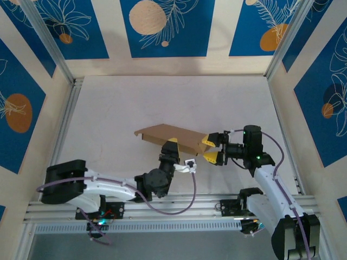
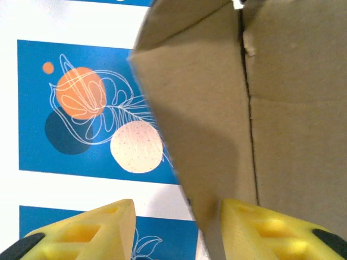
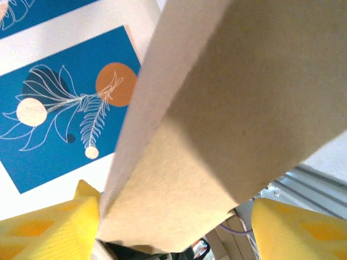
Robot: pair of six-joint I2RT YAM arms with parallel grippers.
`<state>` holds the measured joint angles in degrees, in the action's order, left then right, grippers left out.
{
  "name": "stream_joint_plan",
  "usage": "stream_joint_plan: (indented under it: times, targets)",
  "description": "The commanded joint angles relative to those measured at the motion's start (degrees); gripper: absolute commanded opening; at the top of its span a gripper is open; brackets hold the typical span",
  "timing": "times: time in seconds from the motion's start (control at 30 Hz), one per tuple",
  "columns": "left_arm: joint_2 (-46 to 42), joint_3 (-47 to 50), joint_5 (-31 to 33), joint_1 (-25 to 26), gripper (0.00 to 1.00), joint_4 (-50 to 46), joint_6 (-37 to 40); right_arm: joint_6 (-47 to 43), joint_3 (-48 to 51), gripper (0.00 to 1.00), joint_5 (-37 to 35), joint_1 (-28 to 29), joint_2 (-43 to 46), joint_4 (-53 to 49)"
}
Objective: Fold the paper box
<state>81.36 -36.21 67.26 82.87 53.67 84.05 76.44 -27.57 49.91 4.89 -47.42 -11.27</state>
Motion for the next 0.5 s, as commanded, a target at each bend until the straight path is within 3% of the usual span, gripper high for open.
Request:
stream_joint_plan:
  times: [0.0, 0.07, 0.17, 0.37, 0.47]
  targets:
    - [-6.23, -5.53, -3.35, -1.13, 0.44, -30.58, -25.09, -7.40, -3.19, 0.71, -0.37, -0.75, 0.43, -8.97]
    - [-8.65, -8.51, -7.04, -2.78, 0.44, -44.31, -36.77, -5.08, -1.78, 0.67, -1.07, -0.92, -0.19, -5.93]
    - [-9.39, -7.33, -9.64, -3.86, 0.44, -45.50, -40.41, -2.36, -0.37, 0.66, -2.33, -0.92, -0.64, -2.18]
    - [-5.09, -6.72, -14.63, -3.77, 0.52, -52.99, -53.83, -11.73, -4.20, 0.67, -10.81, -1.31, -0.20, -13.43]
    - [-7.47, -7.29, -18.37, -3.85, 0.60, -56.76, -61.22, -17.33, -5.34, 0.68, -16.21, -0.68, -0.17, -18.38]
